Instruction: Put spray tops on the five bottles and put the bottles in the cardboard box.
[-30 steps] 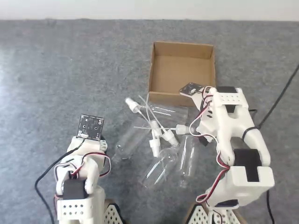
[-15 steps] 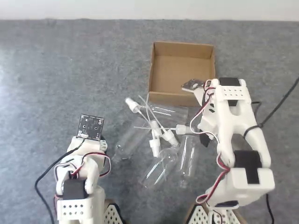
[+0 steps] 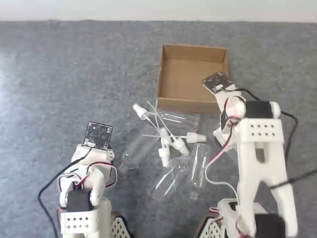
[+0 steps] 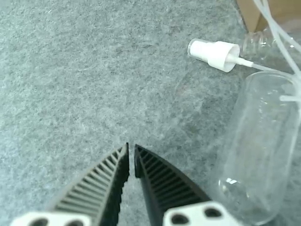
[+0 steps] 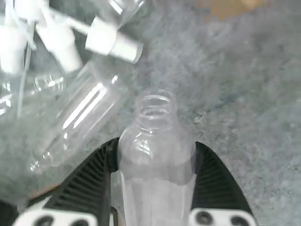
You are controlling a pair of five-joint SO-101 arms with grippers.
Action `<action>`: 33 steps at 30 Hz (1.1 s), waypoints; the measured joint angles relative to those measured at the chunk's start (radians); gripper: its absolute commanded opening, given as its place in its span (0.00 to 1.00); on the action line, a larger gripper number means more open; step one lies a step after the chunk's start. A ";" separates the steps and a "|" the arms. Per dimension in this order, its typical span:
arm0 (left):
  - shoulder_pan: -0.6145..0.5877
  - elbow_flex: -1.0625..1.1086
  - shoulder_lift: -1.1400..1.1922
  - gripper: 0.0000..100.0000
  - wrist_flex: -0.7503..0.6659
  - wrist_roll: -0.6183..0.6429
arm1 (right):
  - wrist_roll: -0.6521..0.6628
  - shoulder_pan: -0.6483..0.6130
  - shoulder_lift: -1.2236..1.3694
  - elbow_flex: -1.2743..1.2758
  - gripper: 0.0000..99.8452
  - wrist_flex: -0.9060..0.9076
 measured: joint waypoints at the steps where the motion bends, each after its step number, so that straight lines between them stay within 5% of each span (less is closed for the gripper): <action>1: 0.000 0.000 0.000 0.02 0.000 -0.003 | -0.026 0.000 -0.018 0.006 0.09 -0.011; 33: 0.000 0.000 0.000 0.02 0.000 -0.009 | -0.502 -0.514 -0.413 0.018 0.09 -0.104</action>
